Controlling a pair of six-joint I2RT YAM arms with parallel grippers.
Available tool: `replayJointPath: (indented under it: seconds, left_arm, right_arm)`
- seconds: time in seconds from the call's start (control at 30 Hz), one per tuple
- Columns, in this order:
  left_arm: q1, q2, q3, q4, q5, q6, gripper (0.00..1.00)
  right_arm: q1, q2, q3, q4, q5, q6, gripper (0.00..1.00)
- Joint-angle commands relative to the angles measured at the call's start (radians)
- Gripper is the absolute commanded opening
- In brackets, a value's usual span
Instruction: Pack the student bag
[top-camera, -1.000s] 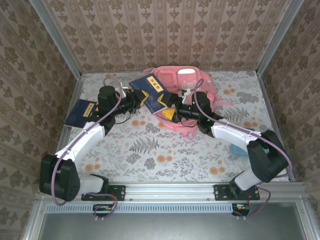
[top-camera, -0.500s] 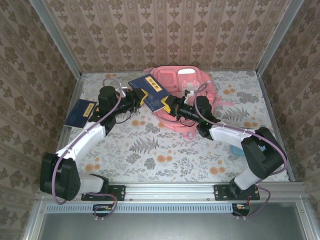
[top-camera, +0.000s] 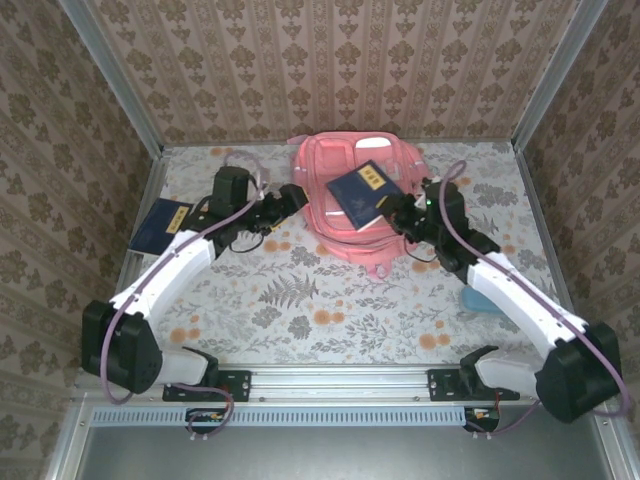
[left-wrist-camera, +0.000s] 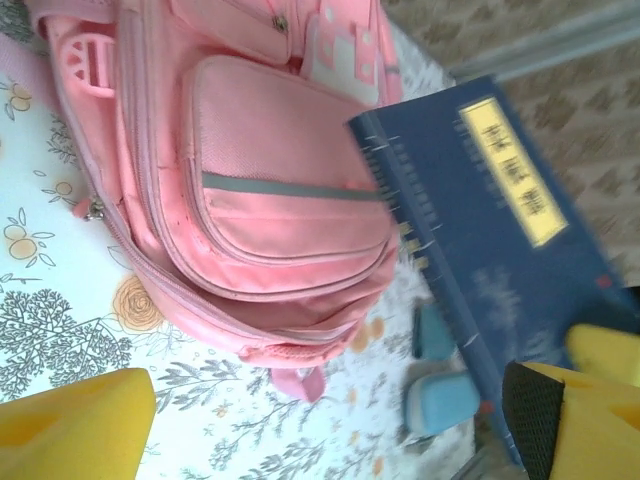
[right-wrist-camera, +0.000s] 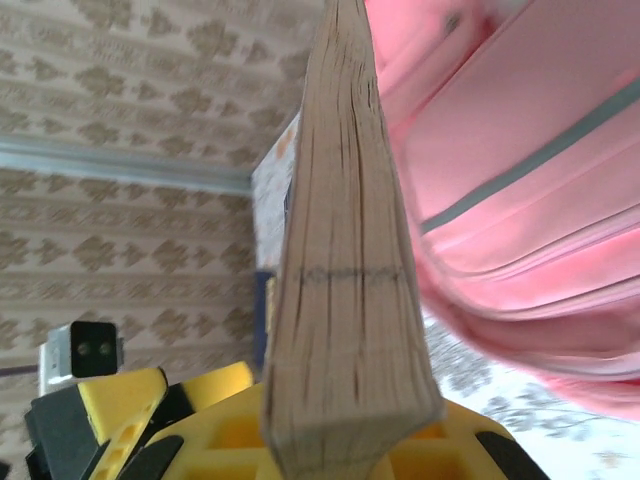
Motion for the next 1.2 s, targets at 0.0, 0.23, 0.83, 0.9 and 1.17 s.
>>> replayJointPath:
  seconds: [0.0,0.23,0.83,0.9,1.17]
  left_arm:
    - [-0.075,0.093,0.113,-0.137,-0.054,0.296,0.93]
    - [-0.209,0.363,0.396,-0.277,-0.204,0.672,0.91]
    - [-0.333,0.896,0.887,-0.49,-0.395,1.255,0.69]
    - [-0.34,0.944,0.932,-0.507,-0.453,1.272,0.66]
    - [-0.343,0.99,0.961,-0.469,-0.536,1.298,0.47]
  right_arm:
    - [-0.061,-0.089,0.048,-0.295,0.118,-0.186,0.09]
    - [-0.216,-0.207,0.028,-0.475,0.126,-0.254,0.1]
    - [-0.303,-0.242,-0.048,-0.481,0.026,-0.224,0.11]
    - [-0.303,-0.239,-0.052,-0.475,0.019,-0.216,0.1]
    - [-0.303,-0.249,-0.05,-0.483,0.015,-0.207,0.11]
